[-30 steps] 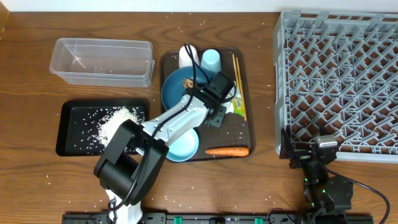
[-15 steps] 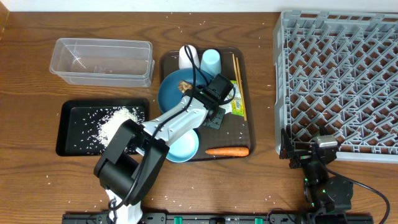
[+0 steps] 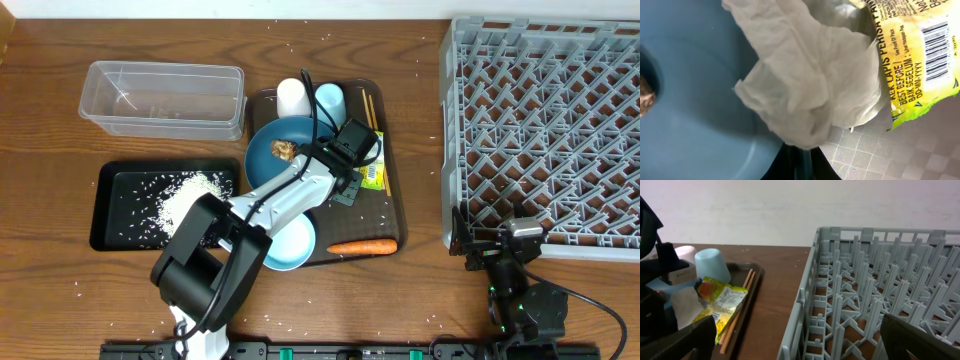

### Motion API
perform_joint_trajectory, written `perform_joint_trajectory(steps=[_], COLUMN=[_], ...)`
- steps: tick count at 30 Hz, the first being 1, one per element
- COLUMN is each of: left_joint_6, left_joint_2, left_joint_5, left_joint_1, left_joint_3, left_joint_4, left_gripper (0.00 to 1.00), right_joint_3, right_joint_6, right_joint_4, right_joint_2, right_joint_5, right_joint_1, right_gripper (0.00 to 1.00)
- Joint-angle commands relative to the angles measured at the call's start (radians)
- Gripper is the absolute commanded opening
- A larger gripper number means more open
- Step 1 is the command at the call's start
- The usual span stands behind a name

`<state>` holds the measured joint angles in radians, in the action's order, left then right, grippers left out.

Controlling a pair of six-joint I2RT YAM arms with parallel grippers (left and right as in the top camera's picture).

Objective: Sort waste into correct bins and load items into the dishwasher rack
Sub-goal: 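Grasp the teal plate rim with the left gripper, then lift the teal plate and tip it over the black tray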

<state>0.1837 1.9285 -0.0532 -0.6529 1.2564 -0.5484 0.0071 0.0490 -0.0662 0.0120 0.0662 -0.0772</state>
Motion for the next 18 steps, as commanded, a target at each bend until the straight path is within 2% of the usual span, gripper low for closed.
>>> perform_joint_trajectory(steps=[1, 18], left_joint_6=[0.035, 0.039], left_joint_2=[-0.032, -0.239], left_joint_5=[0.038, 0.038], left_joint_1=[0.005, 0.005], left_joint_3=[-0.014, -0.014], left_joint_4=[-0.014, -0.019], left_gripper=[0.06, 0.06], right_joint_3=[-0.002, -0.002], right_joint_6=[0.014, 0.014], right_joint_4=[-0.004, -0.004], right_joint_2=[-0.005, -0.005], right_joint_5=[-0.006, -0.006], right_joint_1=[0.018, 0.018], right_gripper=[0.99, 0.99])
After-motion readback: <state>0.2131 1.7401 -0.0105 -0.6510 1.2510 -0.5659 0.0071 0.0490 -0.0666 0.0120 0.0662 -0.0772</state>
